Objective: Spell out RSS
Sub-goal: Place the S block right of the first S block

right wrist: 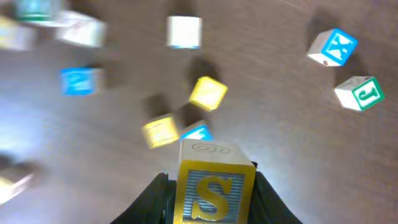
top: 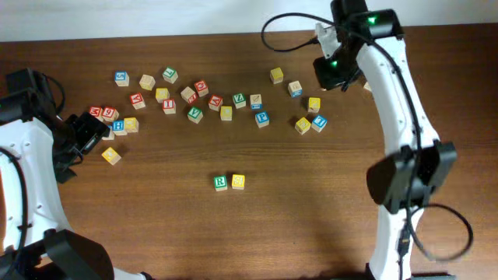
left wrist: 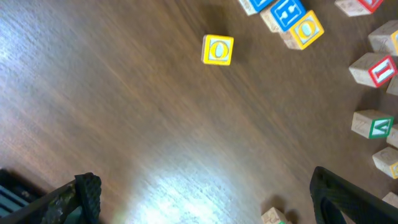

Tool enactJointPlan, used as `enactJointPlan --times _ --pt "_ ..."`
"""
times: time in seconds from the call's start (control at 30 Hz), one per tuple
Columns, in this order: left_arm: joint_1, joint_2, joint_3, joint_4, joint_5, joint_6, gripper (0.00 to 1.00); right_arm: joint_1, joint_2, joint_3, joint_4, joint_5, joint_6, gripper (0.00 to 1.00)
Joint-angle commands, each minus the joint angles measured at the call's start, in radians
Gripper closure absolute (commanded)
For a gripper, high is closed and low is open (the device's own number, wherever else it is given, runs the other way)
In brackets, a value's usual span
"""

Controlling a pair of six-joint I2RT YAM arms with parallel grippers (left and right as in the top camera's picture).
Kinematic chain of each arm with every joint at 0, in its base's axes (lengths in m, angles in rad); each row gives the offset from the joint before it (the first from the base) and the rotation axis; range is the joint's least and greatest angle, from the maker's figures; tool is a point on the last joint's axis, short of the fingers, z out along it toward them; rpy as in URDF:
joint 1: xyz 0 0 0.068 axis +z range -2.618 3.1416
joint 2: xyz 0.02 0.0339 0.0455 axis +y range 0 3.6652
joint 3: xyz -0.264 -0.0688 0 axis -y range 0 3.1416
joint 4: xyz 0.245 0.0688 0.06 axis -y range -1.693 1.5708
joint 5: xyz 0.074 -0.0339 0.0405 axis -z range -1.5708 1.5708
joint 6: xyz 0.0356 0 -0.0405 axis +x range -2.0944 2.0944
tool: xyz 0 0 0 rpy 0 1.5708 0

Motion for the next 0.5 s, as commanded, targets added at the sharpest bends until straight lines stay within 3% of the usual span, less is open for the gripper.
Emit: enactJointPlan --times 0.0,0.07,0.23,0.47 --pt "0.002 -0.006 0.002 0.0 0.0 -0.002 0.01 0.089 -0.043 0.014 -0.176 -0.071 0.095 0.74" --pt "0.002 -0.006 0.002 0.0 0.0 -0.002 0.01 0.157 -0.04 -0.063 -0.204 -0.119 0.145 0.79" --pt "0.002 -0.006 0.002 0.0 0.0 -0.002 0.01 0.358 -0.04 -0.413 -0.044 -0.121 0.26 0.78" --pt "0.002 -0.006 0.002 0.0 0.0 -0.002 0.01 0.442 -0.04 -0.617 0.153 -0.122 0.481 0.78"
